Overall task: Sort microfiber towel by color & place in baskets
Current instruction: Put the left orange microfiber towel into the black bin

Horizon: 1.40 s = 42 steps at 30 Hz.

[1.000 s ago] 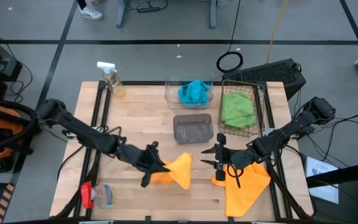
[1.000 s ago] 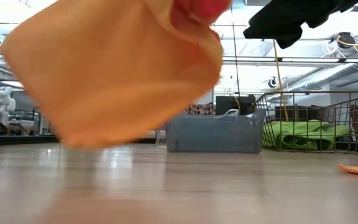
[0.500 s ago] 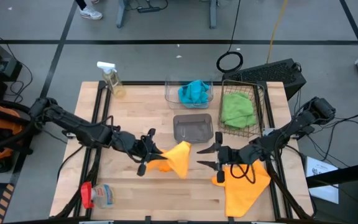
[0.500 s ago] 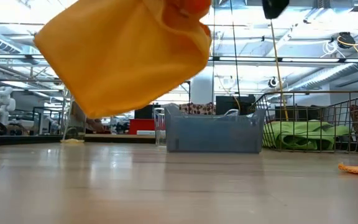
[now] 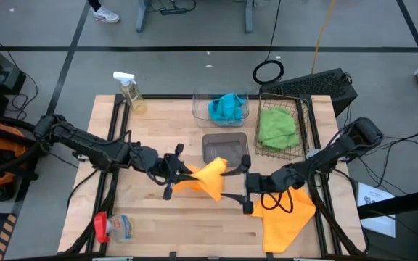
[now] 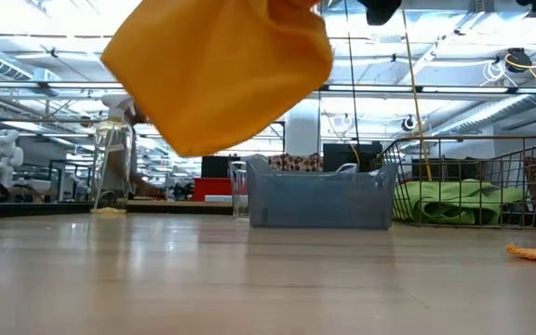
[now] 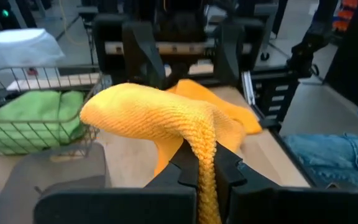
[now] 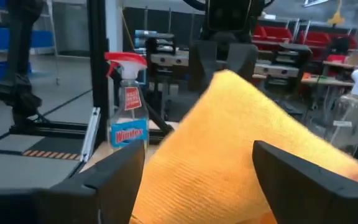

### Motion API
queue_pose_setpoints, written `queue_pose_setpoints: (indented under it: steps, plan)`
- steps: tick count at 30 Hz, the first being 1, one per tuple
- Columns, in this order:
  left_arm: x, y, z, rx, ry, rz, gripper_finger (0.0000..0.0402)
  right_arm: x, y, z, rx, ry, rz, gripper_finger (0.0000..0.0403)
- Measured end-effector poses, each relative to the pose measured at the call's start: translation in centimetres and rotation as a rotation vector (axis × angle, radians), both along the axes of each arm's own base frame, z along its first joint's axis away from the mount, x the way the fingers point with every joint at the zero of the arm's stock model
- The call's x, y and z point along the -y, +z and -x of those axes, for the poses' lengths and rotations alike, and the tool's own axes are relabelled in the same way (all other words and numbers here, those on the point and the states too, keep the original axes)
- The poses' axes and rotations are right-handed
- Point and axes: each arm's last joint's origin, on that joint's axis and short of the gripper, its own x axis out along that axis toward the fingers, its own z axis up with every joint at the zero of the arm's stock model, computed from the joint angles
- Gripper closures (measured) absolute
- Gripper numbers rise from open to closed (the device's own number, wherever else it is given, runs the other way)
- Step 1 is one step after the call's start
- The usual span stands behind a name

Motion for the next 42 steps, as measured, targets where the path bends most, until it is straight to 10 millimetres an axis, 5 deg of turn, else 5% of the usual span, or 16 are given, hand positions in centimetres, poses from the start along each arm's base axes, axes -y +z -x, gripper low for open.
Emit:
queue_pose_setpoints:
  steps: [6, 21, 27, 34, 42]
  plan:
    - [-0.1, 0.1, 0.0, 0.002, 0.006, 0.006, 0.0393, -0.8, -0.9, 0.1, -0.019, -0.123, 0.05, 0.011]
    - [-0.6, 0.3, -0.2, 0.017, 0.106, 0.094, 0.0387, -3.0, 0.9, 0.8, -0.033, -0.25, 0.351, 0.011]
    - [-0.6, 0.3, -0.2, 0.015, 0.127, 0.122, 0.0386, -2.0, 1.4, -0.5, -0.098, -0.274, 0.357, 0.01]
    - [-0.6, 0.8, -0.3, 0.064, 0.124, 0.14, 0.0386, -0.4, 0.3, -1.8, -0.168, -0.238, 0.211, 0.0054]
    - [-0.2, 0.4, -1.3, 0.098, 0.096, 0.151, 0.0386, 1.2, -1.0, -3.7, -0.134, -0.29, 0.184, 0.0046]
